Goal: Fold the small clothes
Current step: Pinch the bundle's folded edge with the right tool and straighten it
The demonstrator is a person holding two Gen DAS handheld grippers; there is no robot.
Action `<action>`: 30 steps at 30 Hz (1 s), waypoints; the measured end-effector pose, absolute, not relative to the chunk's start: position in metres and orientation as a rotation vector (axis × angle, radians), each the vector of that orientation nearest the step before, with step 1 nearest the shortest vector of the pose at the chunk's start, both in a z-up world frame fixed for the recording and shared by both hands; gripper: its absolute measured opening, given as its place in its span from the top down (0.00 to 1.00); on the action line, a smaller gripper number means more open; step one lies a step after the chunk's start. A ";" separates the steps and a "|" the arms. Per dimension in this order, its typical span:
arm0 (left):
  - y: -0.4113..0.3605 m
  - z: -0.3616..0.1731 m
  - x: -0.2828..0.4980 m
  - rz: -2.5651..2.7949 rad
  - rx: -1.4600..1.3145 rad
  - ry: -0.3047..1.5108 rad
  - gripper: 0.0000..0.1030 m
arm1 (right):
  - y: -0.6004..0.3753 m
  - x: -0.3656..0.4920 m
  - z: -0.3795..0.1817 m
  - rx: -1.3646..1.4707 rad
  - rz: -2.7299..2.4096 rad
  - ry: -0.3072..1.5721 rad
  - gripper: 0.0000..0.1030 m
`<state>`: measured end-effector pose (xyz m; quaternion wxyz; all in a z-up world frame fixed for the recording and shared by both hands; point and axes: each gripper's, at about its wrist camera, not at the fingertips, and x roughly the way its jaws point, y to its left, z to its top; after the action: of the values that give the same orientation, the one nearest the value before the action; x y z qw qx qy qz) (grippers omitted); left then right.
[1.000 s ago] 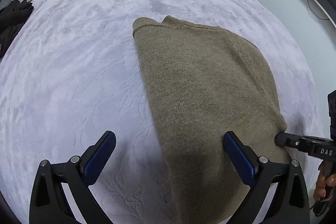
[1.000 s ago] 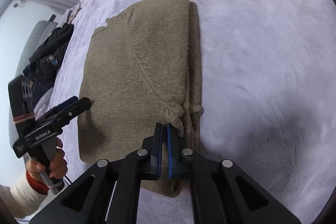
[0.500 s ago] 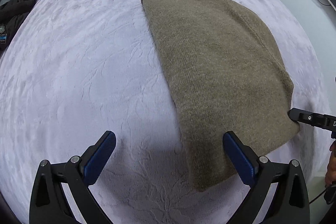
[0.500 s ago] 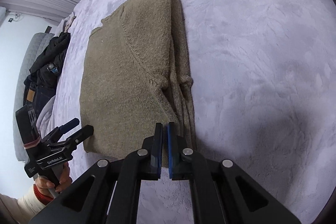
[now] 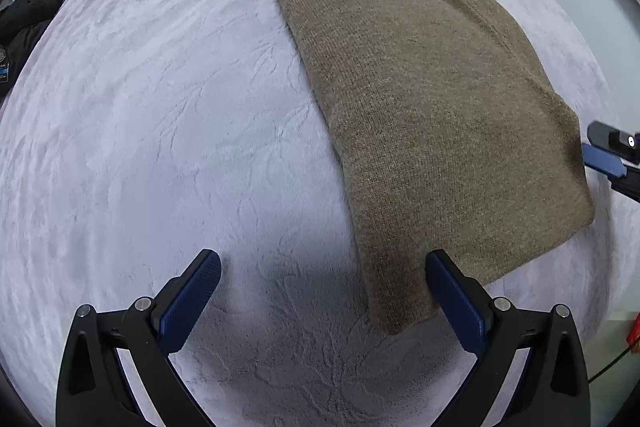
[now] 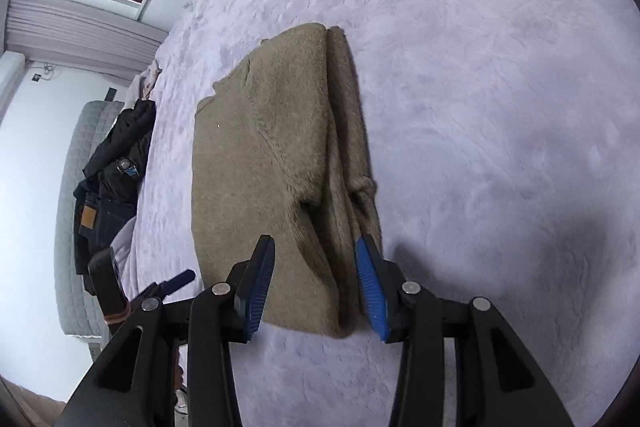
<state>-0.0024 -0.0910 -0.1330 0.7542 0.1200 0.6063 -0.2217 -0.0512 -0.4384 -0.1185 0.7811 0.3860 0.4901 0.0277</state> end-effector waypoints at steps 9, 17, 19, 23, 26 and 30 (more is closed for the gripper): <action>-0.095 -0.138 -0.008 -0.480 0.236 1.336 0.01 | -0.450 -0.042 -0.157 0.954 0.032 1.088 0.94; -0.097 -0.135 -0.011 -0.472 0.242 1.335 0.01 | -0.447 -0.052 -0.153 0.937 0.052 1.091 0.92; -0.097 -0.134 -0.011 -0.470 0.239 1.337 0.01 | -0.447 -0.055 -0.148 0.916 0.045 1.097 0.91; -0.099 -0.133 -0.010 -0.470 0.240 1.339 0.01 | -0.449 -0.061 -0.138 0.893 0.012 1.108 0.91; -0.101 -0.133 -0.008 -0.467 0.242 1.346 0.01 | -0.453 -0.066 -0.135 0.865 -0.015 1.116 0.91; -0.102 -0.131 -0.007 -0.470 0.255 1.338 0.01 | -0.455 -0.067 -0.133 0.835 -0.031 1.128 0.91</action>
<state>-0.0068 -0.1020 -0.1310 0.7514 0.1166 0.6128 -0.2153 -0.0674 -0.4553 -0.1329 0.7638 0.3839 0.5187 -0.0144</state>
